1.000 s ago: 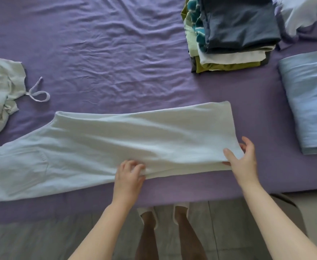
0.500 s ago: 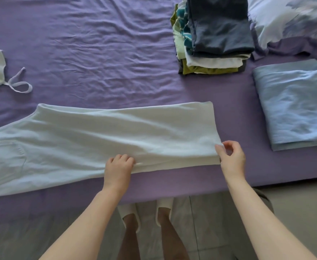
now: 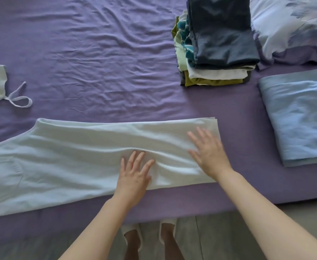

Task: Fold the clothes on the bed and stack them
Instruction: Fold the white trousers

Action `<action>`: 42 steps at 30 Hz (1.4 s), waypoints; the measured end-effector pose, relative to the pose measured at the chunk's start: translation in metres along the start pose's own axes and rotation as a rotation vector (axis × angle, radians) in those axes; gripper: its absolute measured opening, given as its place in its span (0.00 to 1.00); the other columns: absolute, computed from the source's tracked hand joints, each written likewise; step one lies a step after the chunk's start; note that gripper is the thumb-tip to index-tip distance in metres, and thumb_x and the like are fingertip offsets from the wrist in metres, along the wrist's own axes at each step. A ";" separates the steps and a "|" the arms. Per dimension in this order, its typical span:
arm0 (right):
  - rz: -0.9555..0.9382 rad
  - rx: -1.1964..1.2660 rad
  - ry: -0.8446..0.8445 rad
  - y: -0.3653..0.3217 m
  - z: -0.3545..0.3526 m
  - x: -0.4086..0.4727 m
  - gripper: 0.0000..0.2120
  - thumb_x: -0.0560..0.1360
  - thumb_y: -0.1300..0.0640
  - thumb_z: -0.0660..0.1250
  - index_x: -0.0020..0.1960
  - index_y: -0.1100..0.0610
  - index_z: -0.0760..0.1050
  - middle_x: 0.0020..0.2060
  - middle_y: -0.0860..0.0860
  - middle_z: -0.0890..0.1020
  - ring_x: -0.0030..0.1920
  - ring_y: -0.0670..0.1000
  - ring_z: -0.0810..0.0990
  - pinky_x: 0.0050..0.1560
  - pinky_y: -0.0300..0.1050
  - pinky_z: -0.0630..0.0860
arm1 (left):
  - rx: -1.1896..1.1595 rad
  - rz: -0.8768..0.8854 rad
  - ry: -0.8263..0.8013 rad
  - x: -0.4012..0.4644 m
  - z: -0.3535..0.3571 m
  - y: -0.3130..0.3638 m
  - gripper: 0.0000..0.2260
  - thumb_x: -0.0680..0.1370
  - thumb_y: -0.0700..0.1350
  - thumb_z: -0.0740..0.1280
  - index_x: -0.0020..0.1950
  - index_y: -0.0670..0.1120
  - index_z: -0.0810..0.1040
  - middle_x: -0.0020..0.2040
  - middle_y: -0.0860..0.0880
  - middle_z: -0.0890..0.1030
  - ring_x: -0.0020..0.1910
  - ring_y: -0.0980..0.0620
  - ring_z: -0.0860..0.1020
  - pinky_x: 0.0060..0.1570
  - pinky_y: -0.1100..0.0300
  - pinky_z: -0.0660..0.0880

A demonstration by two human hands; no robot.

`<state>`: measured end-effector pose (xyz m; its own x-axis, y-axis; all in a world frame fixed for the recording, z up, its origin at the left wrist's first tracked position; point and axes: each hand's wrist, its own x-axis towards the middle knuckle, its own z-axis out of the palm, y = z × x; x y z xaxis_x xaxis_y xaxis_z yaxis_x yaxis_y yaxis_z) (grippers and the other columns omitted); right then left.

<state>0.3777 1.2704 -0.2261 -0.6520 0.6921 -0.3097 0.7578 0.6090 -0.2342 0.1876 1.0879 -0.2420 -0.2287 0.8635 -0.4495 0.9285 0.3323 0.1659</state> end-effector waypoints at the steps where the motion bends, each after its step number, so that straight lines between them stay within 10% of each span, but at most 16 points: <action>1: -0.031 -0.062 -0.103 0.000 0.007 0.013 0.27 0.80 0.43 0.55 0.77 0.45 0.54 0.78 0.53 0.49 0.77 0.57 0.46 0.71 0.63 0.48 | -0.011 0.011 0.017 0.003 0.002 0.000 0.26 0.81 0.54 0.57 0.77 0.58 0.53 0.79 0.48 0.45 0.77 0.45 0.39 0.73 0.42 0.39; 6: 0.193 -0.155 -0.244 0.021 0.018 0.051 0.27 0.79 0.38 0.42 0.75 0.38 0.38 0.76 0.49 0.36 0.75 0.48 0.34 0.68 0.70 0.43 | 0.099 0.045 -0.121 0.021 0.002 -0.008 0.36 0.79 0.61 0.55 0.71 0.61 0.27 0.69 0.51 0.22 0.67 0.44 0.21 0.69 0.38 0.33; 13: 0.269 -0.260 -0.202 -0.036 0.009 0.053 0.34 0.78 0.36 0.46 0.78 0.51 0.42 0.77 0.57 0.42 0.76 0.57 0.37 0.69 0.70 0.42 | 0.091 0.044 -0.236 0.029 -0.018 -0.011 0.38 0.76 0.62 0.61 0.76 0.63 0.38 0.75 0.49 0.29 0.74 0.42 0.30 0.69 0.33 0.36; 20: 0.051 -0.098 -0.319 -0.142 0.042 0.049 0.29 0.78 0.34 0.47 0.75 0.37 0.41 0.77 0.48 0.37 0.76 0.56 0.34 0.67 0.72 0.42 | -0.040 -0.129 -0.059 0.012 -0.018 -0.081 0.35 0.77 0.63 0.57 0.78 0.57 0.41 0.77 0.49 0.33 0.69 0.47 0.24 0.71 0.43 0.33; 27: 0.291 -0.096 -0.298 -0.164 0.028 0.085 0.31 0.79 0.37 0.48 0.77 0.46 0.45 0.77 0.53 0.38 0.76 0.56 0.36 0.69 0.70 0.48 | -0.043 -0.352 0.207 0.027 -0.079 -0.239 0.25 0.80 0.37 0.57 0.77 0.49 0.59 0.78 0.45 0.56 0.77 0.43 0.50 0.73 0.46 0.51; 32: 0.072 -0.113 -0.162 -0.213 0.033 0.093 0.25 0.82 0.46 0.50 0.77 0.45 0.49 0.78 0.53 0.48 0.77 0.57 0.42 0.71 0.66 0.44 | -0.053 -0.283 0.153 0.056 -0.107 -0.298 0.12 0.80 0.45 0.63 0.59 0.41 0.79 0.63 0.43 0.76 0.72 0.44 0.61 0.61 0.49 0.64; 37: -0.025 -0.046 -0.140 -0.266 0.039 0.120 0.23 0.82 0.48 0.52 0.76 0.44 0.54 0.77 0.55 0.53 0.76 0.61 0.45 0.71 0.66 0.40 | -0.165 -0.348 0.124 0.054 -0.107 -0.314 0.12 0.80 0.46 0.62 0.58 0.40 0.77 0.64 0.41 0.72 0.65 0.43 0.66 0.55 0.54 0.65; 42: -0.146 -0.115 -0.051 -0.285 0.056 0.113 0.24 0.75 0.48 0.65 0.70 0.45 0.69 0.71 0.58 0.69 0.71 0.66 0.64 0.60 0.77 0.59 | -0.349 -0.350 0.019 0.065 -0.115 -0.330 0.11 0.82 0.46 0.58 0.57 0.43 0.77 0.60 0.44 0.71 0.60 0.42 0.72 0.56 0.54 0.68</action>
<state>0.0895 1.1527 -0.2461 -0.7502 0.5745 -0.3273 0.6455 0.7436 -0.1743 -0.1670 1.0780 -0.2245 -0.5179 0.6829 -0.5152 0.6421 0.7082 0.2934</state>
